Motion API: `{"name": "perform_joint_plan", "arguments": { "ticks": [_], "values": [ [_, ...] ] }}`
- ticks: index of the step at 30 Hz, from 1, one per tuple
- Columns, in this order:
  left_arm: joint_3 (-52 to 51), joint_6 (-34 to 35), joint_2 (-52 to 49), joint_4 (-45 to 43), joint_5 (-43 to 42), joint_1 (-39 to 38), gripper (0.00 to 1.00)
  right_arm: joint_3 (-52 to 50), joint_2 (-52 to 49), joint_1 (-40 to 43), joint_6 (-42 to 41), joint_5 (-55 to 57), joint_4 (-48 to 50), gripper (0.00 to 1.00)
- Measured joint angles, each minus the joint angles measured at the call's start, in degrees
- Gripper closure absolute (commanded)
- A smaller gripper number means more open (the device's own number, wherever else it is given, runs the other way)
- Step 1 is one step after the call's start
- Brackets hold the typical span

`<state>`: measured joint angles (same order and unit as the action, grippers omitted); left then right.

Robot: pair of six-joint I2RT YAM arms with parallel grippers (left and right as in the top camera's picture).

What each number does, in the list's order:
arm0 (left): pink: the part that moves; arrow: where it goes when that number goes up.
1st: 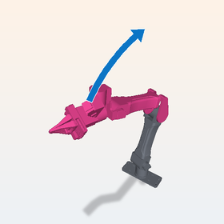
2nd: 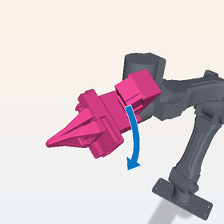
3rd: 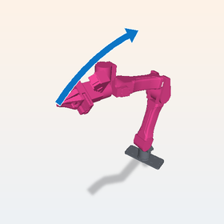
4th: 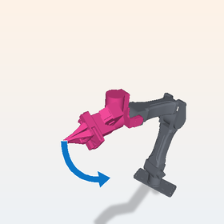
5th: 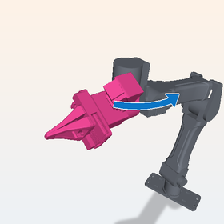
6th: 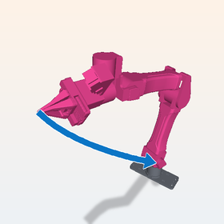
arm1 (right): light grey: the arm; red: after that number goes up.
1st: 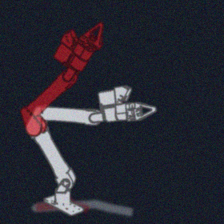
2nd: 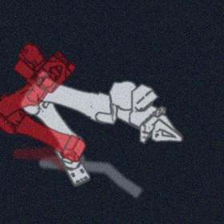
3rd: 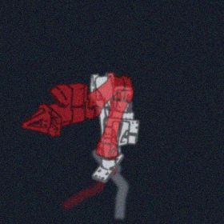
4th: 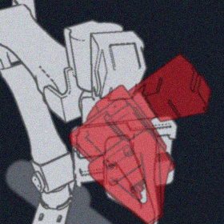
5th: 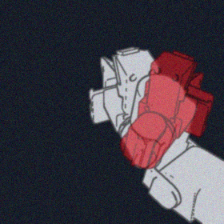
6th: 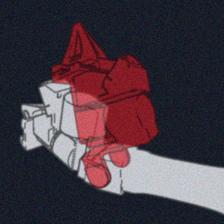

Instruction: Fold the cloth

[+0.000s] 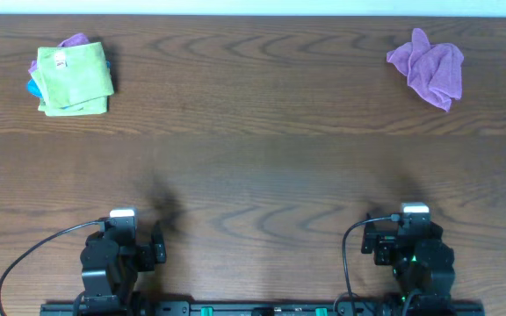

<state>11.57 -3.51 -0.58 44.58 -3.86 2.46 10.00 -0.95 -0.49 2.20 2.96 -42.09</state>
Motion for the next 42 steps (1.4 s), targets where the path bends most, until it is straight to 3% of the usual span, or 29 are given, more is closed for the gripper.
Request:
{"name": "perform_joint_plan", "arguments": {
  "ticks": [35, 42],
  "values": [
    [0.00, -0.02, 0.00, 0.00, 0.00, 0.00, 0.05, 0.48, -0.50, 0.00, -1.86, -0.92, 2.73, 0.01],
    [-0.09, 0.00, 0.07, -0.04, 0.00, 0.00, 0.04, 19.54, -22.49, 0.39, -5.22, 0.04, 2.60, 0.01]
  ]
}}
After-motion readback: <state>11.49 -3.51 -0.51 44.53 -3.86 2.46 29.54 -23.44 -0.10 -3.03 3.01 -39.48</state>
